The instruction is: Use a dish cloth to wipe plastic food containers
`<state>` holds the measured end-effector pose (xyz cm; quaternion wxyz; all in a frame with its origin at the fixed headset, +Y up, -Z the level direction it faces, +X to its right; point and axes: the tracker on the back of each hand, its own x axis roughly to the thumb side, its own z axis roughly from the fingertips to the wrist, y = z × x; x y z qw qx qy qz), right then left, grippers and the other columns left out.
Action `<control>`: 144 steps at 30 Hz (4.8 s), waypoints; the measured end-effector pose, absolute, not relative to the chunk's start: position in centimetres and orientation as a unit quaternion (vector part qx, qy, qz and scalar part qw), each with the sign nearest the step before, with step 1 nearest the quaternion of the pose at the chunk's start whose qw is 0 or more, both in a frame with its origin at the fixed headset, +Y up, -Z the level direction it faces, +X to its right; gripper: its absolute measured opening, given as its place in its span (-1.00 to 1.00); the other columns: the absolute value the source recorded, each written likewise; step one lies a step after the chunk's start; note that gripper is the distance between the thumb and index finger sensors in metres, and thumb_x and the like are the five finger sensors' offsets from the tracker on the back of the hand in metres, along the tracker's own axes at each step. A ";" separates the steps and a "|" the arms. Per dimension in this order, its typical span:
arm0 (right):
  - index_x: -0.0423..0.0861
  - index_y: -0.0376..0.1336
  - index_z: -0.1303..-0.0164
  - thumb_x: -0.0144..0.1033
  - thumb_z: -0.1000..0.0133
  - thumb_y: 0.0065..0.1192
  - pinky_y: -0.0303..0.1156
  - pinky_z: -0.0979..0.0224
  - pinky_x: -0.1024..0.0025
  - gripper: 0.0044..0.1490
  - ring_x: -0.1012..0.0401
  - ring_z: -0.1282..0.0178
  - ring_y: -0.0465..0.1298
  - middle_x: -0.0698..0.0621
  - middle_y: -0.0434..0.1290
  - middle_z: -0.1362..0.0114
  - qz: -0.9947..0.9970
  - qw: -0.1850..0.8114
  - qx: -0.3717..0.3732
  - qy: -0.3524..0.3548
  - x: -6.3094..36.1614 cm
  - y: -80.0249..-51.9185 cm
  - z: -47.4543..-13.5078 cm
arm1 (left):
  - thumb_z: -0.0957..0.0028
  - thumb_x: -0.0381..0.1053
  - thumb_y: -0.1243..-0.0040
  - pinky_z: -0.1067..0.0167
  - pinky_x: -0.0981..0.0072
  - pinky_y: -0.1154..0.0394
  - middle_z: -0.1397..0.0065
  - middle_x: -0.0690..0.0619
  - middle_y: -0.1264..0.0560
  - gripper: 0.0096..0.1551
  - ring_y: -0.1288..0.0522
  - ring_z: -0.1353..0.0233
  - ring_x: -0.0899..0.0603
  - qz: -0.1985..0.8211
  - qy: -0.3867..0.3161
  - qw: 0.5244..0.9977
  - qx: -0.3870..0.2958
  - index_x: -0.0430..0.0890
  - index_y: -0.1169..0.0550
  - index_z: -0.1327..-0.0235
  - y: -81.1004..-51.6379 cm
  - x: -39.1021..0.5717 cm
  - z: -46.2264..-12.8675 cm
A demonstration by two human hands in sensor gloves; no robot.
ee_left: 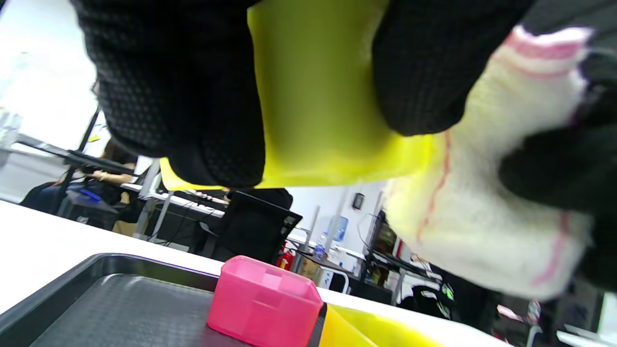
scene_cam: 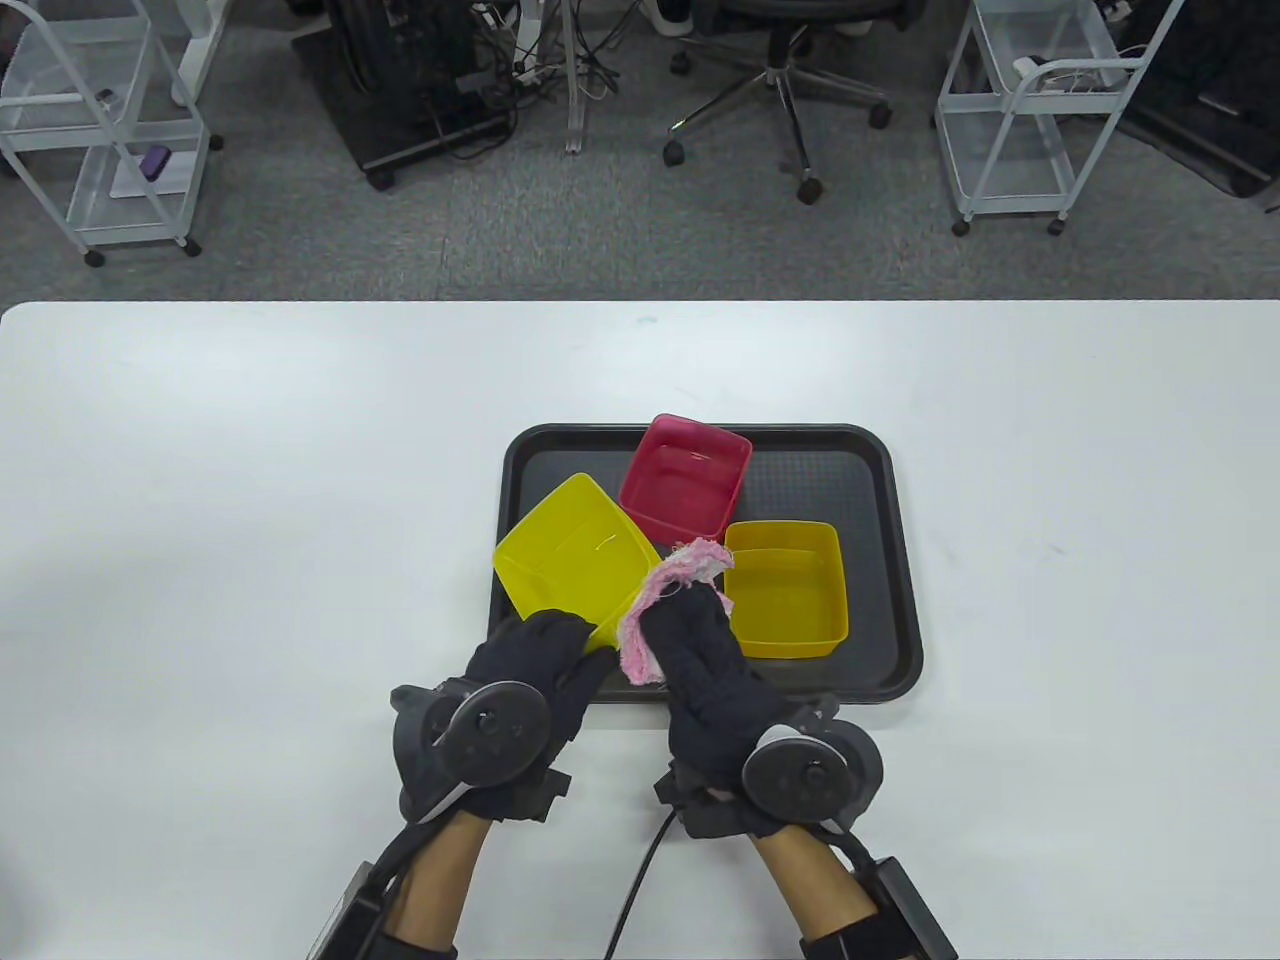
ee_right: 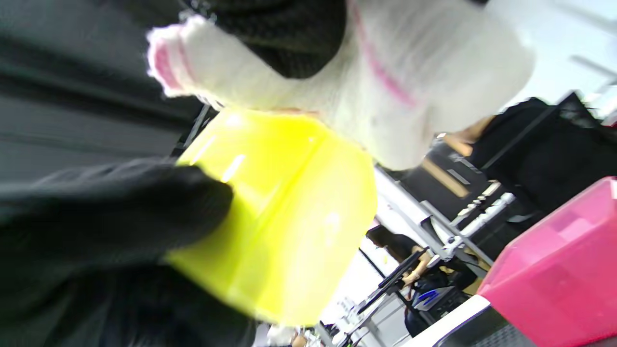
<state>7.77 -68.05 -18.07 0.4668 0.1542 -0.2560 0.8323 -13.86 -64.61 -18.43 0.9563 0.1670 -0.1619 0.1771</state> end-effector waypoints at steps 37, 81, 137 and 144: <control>-0.05 0.24 -0.36 -0.64 -0.09 0.13 0.40 -0.35 -0.19 -0.41 -0.14 -0.43 0.44 -0.12 0.40 -0.48 0.557 0.809 0.146 0.122 10.2 -73.6 -22.5 | 0.07 0.44 -0.28 -0.18 0.03 -0.74 -0.03 0.23 -0.73 -0.53 -0.77 -0.08 -0.18 0.499 -0.355 0.789 0.038 0.09 -0.77 0.32 -63.4 -14.0 -18.2; -0.18 -0.02 -0.51 -0.59 -0.12 0.11 0.40 -0.38 -0.11 -0.28 -0.25 -0.48 0.29 -0.30 0.12 -0.59 0.543 0.832 0.092 0.071 10.3 -73.7 -21.5 | 0.02 0.35 -0.27 -0.24 0.04 -0.72 -0.14 0.22 -0.71 -0.57 -0.77 -0.14 -0.17 0.317 -0.322 0.876 0.169 0.09 -0.78 0.20 -64.0 -10.8 -16.4; -0.21 0.21 -0.39 -0.67 -0.07 0.20 0.44 -0.27 -0.17 -0.38 -0.30 -0.38 0.40 -0.32 0.33 -0.49 0.778 0.582 0.228 -0.062 10.2 -68.7 -20.7 | 0.05 0.42 -0.26 -0.45 -0.07 -0.55 -0.29 0.19 -0.67 -0.46 -0.65 -0.37 -0.27 0.013 -0.095 0.984 0.154 0.08 -0.75 0.09 -66.9 -25.1 -21.4; -0.17 0.27 -0.34 -0.69 -0.05 0.20 0.42 -0.29 -0.18 -0.41 -0.30 -0.39 0.38 -0.28 0.36 -0.49 0.801 0.527 0.230 -0.170 12.2 -68.2 -19.2 | 0.08 0.44 -0.27 -0.49 -0.07 -0.51 -0.41 0.16 -0.62 -0.39 -0.60 -0.46 -0.29 0.013 -0.032 0.998 0.058 0.02 -0.74 0.04 -69.9 -28.2 -22.3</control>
